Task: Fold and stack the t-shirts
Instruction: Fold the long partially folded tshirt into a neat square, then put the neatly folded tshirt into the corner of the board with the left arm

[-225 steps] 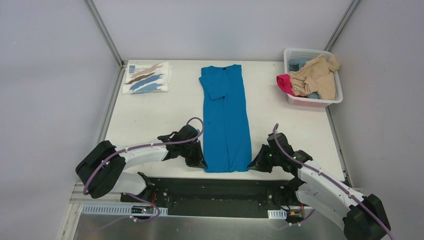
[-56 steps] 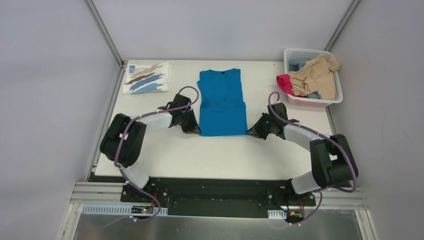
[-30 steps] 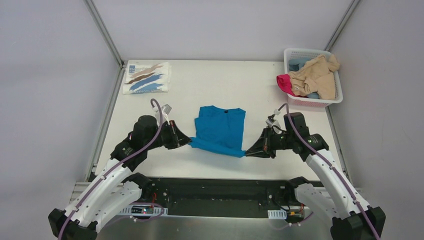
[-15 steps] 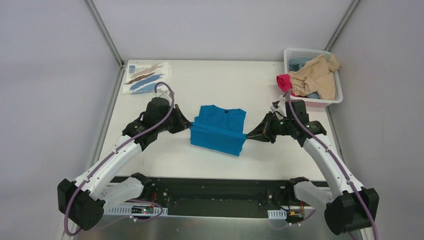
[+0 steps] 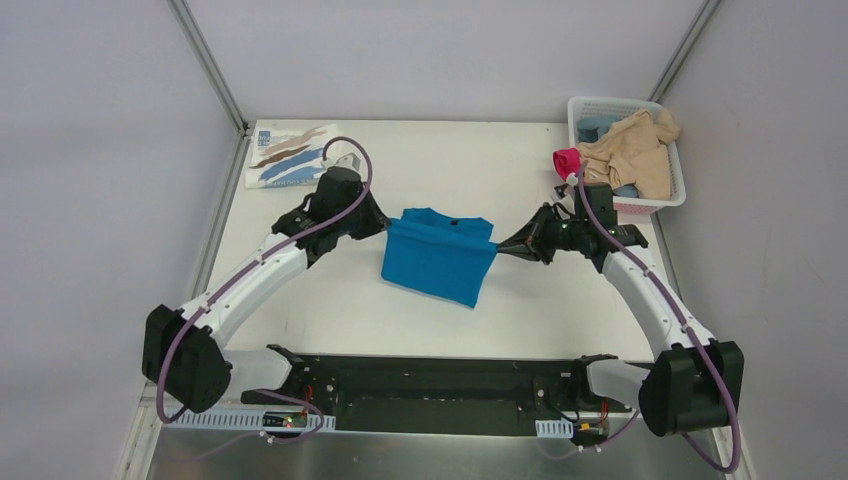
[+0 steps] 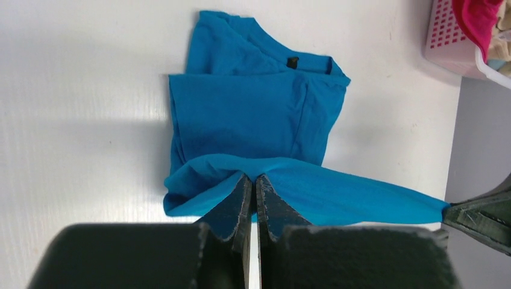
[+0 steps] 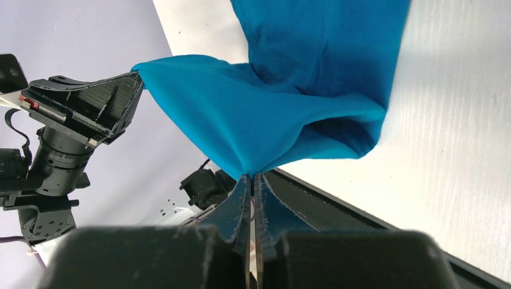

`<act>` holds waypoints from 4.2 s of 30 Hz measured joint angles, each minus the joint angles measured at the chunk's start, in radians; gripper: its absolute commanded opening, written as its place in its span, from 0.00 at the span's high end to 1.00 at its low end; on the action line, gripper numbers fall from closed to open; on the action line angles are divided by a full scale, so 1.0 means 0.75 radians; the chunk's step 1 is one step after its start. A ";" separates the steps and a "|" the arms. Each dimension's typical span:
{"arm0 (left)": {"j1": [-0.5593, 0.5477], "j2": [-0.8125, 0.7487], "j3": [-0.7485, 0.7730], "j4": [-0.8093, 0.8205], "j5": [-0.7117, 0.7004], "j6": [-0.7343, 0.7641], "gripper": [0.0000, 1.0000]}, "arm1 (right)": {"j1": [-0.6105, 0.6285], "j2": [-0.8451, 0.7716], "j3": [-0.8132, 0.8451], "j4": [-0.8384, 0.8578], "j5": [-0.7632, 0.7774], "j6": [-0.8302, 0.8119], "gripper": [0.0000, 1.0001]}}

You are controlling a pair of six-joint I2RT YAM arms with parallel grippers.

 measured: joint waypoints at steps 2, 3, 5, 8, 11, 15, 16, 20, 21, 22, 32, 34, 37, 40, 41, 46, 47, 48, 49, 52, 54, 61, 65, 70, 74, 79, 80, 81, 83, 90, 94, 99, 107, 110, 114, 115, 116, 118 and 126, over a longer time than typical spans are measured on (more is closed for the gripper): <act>0.001 0.064 0.034 0.016 -0.021 0.010 1.00 | -0.012 0.035 0.009 0.026 0.002 0.003 1.00; 0.003 0.095 0.049 0.023 -0.027 0.015 1.00 | -0.017 0.055 0.012 0.042 0.003 0.006 1.00; 0.008 0.142 0.074 0.034 -0.039 0.020 1.00 | -0.029 0.094 0.021 0.064 0.005 0.012 1.00; 0.019 0.214 0.117 0.042 -0.047 0.027 1.00 | -0.046 0.154 0.038 0.103 0.015 0.020 1.00; 0.029 0.283 0.168 0.049 -0.046 0.037 1.00 | -0.060 0.201 0.051 0.137 0.035 0.027 1.00; 0.048 0.381 0.234 0.069 -0.041 0.049 1.00 | -0.077 0.275 0.069 0.184 0.046 0.038 1.00; 0.056 0.408 0.252 0.070 -0.033 0.051 1.00 | -0.081 0.301 0.078 0.197 0.048 0.040 1.00; 0.081 0.510 0.309 0.078 -0.006 0.059 1.00 | -0.091 0.374 0.098 0.237 0.050 0.049 1.00; 0.087 0.536 0.324 0.079 -0.002 0.061 1.00 | -0.093 0.388 0.099 0.249 0.050 0.051 1.00; 0.091 0.562 0.339 0.080 0.007 0.062 1.00 | -0.095 0.402 0.101 0.258 0.052 0.051 1.00; 0.146 0.820 0.493 0.086 0.114 0.081 1.00 | -0.117 0.639 0.160 0.369 0.076 0.083 1.00; 0.153 0.858 0.511 0.088 0.129 0.086 1.00 | -0.118 0.682 0.160 0.399 0.076 0.095 1.00; 0.161 0.906 0.534 0.087 0.143 0.091 1.00 | -0.120 0.749 0.176 0.431 0.080 0.105 1.00; 0.167 0.950 0.557 0.091 0.149 0.093 0.98 | -0.121 0.816 0.219 0.454 0.079 0.107 0.95; 0.170 0.961 0.562 0.091 0.151 0.093 0.90 | -0.121 0.835 0.234 0.461 0.078 0.108 0.88; 0.196 0.977 0.577 0.090 0.153 0.108 0.29 | -0.133 0.919 0.314 0.489 0.079 0.124 0.41; 0.205 0.977 0.582 0.091 0.154 0.108 0.23 | -0.137 0.919 0.318 0.492 0.082 0.126 0.31; 0.213 0.977 0.585 0.092 0.155 0.116 0.15 | -0.139 0.918 0.320 0.494 0.087 0.133 0.20; 0.215 0.976 0.588 0.093 0.156 0.119 0.09 | -0.141 0.915 0.322 0.495 0.095 0.133 0.11; 0.226 0.966 0.588 0.094 0.172 0.123 0.01 | -0.143 0.886 0.316 0.490 0.118 0.135 0.01; 0.227 0.949 0.586 0.096 0.214 0.123 0.01 | -0.139 0.835 0.293 0.491 0.131 0.132 0.01; 0.215 0.872 0.557 0.196 0.460 0.120 0.01 | -0.036 0.672 0.238 0.533 0.138 0.140 0.01; 0.209 0.901 0.572 0.228 0.585 0.116 0.01 | 0.020 0.704 0.241 0.628 0.127 0.176 0.01; 0.209 1.044 0.664 0.257 0.662 0.114 0.01 | 0.026 0.851 0.298 0.727 0.132 0.224 0.01; 0.210 1.172 0.714 0.264 0.666 0.109 0.01 | 0.026 0.988 0.358 0.769 0.159 0.242 0.01; 0.213 1.262 0.779 0.259 0.649 0.086 0.01 | 0.026 1.104 0.408 0.803 0.163 0.266 0.01; 0.213 1.266 0.786 0.260 0.644 0.086 0.01 | 0.026 1.107 0.415 0.807 0.166 0.266 0.01; 0.213 1.272 0.791 0.262 0.643 0.085 0.01 | 0.026 1.111 0.420 0.813 0.171 0.266 0.01; 0.213 1.275 0.791 0.263 0.644 0.078 0.01 | 0.026 1.119 0.422 0.824 0.174 0.267 0.01; 0.212 1.247 0.755 0.281 0.604 0.071 0.01 | 0.026 1.126 0.477 0.746 0.190 0.227 0.00; 0.211 1.145 0.689 0.238 0.509 0.112 0.01 | 0.027 1.083 0.529 0.606 0.300 0.135 0.00; 0.213 0.883 0.574 0.172 0.312 0.195 0.01 | 0.015 0.827 0.463 0.476 0.502 0.041 0.01; 0.213 0.664 0.408 0.155 0.245 0.222 0.01 | 0.011 0.351 0.104 0.438 0.650 -0.006 0.00; 0.213 0.705 0.352 0.116 0.291 0.218 0.01 | 0.011 0.220 -0.004 0.383 0.700 -0.020 0.01; 0.213 0.774 0.332 0.087 0.355 0.198 0.01 | 0.011 0.090 -0.059 0.320 0.741 -0.043 0.00; 0.213 0.794 0.331 0.082 0.377 0.192 0.01 | 0.011 0.050 -0.075 0.313 0.751 -0.048 0.01; 0.212 0.810 0.331 0.080 0.388 0.189 0.01 | 0.011 0.018 -0.090 0.307 0.760 -0.052 0.01; 0.209 0.845 0.331 0.081 0.413 0.186 0.01 | 0.011 -0.033 -0.115 0.298 0.775 -0.055 0.00; 0.171 0.948 0.386 0.093 0.447 0.159 0.16 | 0.011 -0.134 -0.139 0.239 0.819 -0.081 0.00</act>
